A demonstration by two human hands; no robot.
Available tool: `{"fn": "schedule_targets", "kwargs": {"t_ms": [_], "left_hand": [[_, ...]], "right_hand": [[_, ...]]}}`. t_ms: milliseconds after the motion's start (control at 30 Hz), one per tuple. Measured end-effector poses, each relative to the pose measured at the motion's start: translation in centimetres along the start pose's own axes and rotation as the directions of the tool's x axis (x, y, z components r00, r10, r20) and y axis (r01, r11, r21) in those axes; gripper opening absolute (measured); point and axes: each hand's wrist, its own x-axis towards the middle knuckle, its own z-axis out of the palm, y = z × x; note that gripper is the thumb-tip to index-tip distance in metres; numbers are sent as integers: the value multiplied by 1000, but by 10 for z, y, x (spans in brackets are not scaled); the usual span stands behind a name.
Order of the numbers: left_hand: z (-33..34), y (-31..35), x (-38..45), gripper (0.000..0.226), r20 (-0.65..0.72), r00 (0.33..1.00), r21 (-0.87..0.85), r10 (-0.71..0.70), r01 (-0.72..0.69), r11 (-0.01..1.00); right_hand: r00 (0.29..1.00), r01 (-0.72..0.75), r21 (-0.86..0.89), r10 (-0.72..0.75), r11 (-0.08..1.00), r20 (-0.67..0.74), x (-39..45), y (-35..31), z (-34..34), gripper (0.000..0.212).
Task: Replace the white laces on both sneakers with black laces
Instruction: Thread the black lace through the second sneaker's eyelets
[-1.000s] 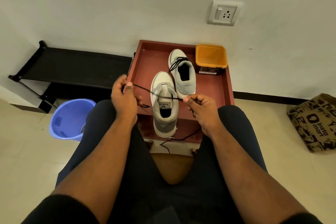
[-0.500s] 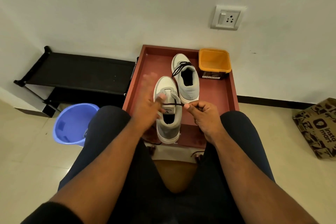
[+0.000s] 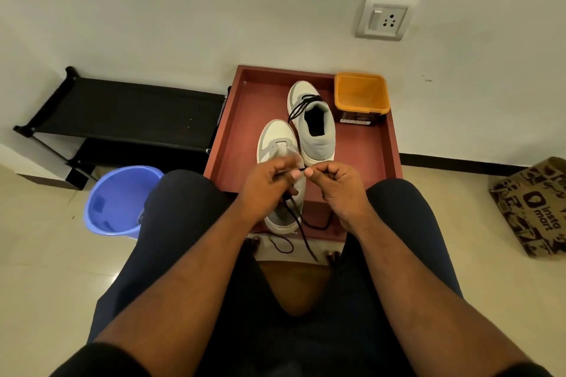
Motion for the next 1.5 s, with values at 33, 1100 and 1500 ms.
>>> {"fn": "schedule_targets", "kwargs": {"t_ms": [33, 1100, 1500], "left_hand": [[3, 0, 0, 22, 24, 1000, -13, -15, 15, 1000], [-19, -32, 126, 11, -112, 989, 435, -92, 132, 891], [-19, 14, 103, 32, -51, 930, -248, -364, 341, 906]], "right_hand": [[1000, 3, -7, -3, 1000, 17, -1, 1, 1, 12], [946, -325, 339, 301, 883, 124, 112, 14, -9, 14], [868, -314, -93, 326, 945, 375, 107, 17, -9, 18]]}}
